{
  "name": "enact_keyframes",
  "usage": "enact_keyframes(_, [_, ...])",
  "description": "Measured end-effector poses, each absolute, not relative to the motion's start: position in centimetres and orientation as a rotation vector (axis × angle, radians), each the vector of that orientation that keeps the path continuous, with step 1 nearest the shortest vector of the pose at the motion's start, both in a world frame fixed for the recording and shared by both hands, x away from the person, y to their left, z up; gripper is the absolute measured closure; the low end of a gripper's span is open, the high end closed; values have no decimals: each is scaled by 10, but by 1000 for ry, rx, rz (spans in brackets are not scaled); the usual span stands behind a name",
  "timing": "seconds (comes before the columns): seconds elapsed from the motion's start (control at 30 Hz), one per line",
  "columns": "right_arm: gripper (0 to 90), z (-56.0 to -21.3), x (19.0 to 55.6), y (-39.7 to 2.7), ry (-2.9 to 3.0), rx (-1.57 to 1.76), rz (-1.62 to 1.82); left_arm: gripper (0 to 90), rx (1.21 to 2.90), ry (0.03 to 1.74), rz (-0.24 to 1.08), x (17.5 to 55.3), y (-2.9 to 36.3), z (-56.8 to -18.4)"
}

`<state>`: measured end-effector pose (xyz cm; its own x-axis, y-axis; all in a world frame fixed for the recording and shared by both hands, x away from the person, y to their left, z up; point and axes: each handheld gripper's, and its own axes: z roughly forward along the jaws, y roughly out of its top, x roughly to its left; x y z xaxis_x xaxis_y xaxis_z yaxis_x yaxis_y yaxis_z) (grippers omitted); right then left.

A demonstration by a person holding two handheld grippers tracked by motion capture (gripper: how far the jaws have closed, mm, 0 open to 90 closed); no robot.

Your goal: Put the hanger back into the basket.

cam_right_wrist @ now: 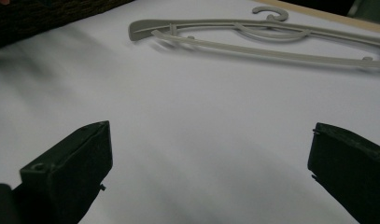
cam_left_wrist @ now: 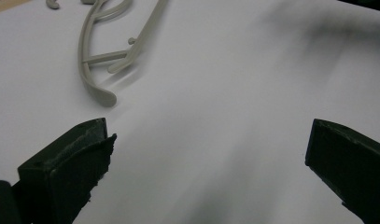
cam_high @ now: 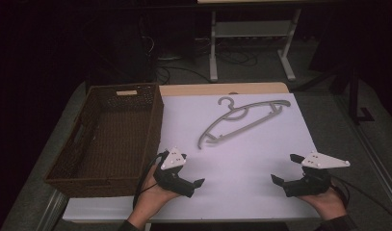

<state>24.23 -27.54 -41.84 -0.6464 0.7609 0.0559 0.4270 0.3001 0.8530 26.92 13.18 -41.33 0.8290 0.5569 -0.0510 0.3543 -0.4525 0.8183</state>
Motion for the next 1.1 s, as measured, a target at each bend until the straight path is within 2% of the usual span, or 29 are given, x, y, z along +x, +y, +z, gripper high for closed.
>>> enact_keyframes(0.57, [0,-423,246,-276,2249,1079,1242,0,2175,708,249,290,114,-410])
enact_keyframes(1.1, [0,-420,245,-274,2253,1055,1228,0,2187,710,238,310,100,-402])
